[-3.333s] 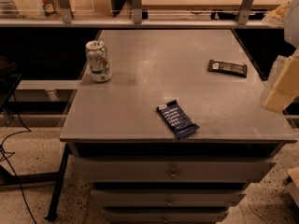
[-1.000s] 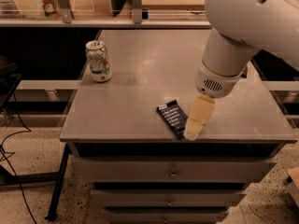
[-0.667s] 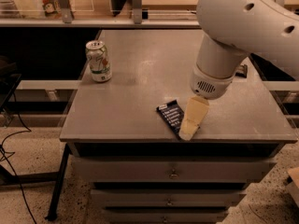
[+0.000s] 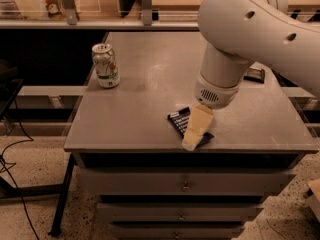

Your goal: Move rxbar blueberry near 7up can

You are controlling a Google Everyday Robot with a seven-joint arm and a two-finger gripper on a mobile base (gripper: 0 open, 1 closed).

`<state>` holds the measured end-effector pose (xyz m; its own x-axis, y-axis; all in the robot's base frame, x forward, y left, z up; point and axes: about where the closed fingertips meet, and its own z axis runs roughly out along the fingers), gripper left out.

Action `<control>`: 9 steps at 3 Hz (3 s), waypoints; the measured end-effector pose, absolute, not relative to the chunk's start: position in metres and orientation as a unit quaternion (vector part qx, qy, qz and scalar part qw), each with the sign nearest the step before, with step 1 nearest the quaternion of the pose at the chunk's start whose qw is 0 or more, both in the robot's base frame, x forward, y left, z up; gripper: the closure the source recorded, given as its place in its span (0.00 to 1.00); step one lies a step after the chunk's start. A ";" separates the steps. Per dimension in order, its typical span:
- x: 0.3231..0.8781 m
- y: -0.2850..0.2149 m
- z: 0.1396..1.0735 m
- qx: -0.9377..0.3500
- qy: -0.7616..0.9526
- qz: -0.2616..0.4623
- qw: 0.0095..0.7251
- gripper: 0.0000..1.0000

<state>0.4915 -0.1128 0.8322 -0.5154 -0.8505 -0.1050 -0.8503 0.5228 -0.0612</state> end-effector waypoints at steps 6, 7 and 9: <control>0.502 -0.084 0.799 -0.392 0.917 -0.067 0.022 0.00; 0.497 -0.078 0.812 -0.384 0.922 -0.048 0.021 0.00; 0.476 -0.074 0.833 -0.377 0.926 -0.010 0.012 0.06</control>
Offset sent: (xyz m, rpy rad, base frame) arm -0.0145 0.0265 -0.0103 0.0329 -0.0055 -0.0457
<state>0.4758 -0.0740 0.8327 -0.7151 -0.6988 -0.0149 -0.6983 0.7152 -0.0278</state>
